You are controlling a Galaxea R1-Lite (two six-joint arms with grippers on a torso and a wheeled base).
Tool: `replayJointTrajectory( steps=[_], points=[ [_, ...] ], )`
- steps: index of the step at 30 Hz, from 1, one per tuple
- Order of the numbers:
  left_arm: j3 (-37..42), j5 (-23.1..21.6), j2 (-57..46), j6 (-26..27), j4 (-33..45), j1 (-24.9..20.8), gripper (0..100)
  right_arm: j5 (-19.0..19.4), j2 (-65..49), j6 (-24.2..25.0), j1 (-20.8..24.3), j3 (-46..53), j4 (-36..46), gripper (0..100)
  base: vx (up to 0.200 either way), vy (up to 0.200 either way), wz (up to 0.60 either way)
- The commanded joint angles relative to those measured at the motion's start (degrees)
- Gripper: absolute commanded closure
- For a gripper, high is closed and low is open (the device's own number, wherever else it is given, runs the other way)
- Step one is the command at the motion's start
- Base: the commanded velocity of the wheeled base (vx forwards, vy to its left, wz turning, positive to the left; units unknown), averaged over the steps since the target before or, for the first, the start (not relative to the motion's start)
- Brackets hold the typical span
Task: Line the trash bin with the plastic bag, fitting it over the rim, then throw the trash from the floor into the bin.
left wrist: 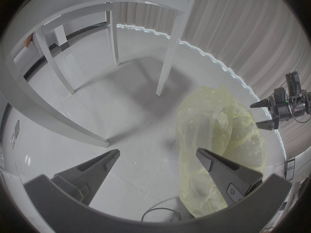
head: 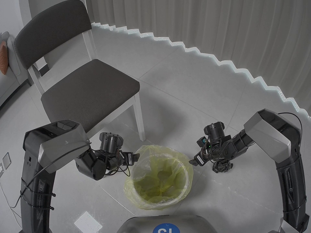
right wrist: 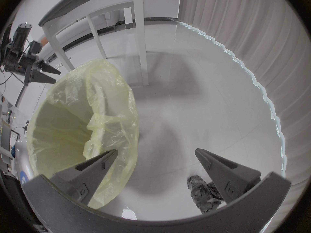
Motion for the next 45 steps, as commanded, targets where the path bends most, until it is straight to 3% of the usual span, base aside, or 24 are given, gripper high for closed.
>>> replayJointTrajectory(
  steps=[1,12,19,27,40,45],
  points=[
    [-5.4,1.3,3.3,0.1,2.7,-1.3,0,0.0,-2.5,0.0,-0.4,1.7,-0.2,0,0.000,0.000,0.00],
    [-12.4,2.9,7.2,0.1,7.8,-1.2,0,0.1,-3.7,0.0,-1.4,3.8,-2.2,0,0.000,0.000,0.00],
    [-12.5,2.6,7.9,0.2,8.7,-0.5,0,0.2,-3.8,0.0,-2.8,5.5,-3.5,0,0.000,0.000,0.00],
    [-19.9,0.8,8.0,0.3,23.8,-0.4,0,0.4,-3.9,0.1,-5.2,6.8,-4.3,0,0.000,0.000,0.00],
    [-18.2,1.4,4.7,-0.3,22.1,2.4,0,0.9,-2.7,0.4,-10.1,6.1,-5.7,0,0.000,0.000,0.00],
    [-14.9,1.4,2.1,-0.3,20.2,2.7,0,0.9,-0.3,2.9,-11.3,4.3,-5.6,0,0.000,0.000,0.00]
  ],
)
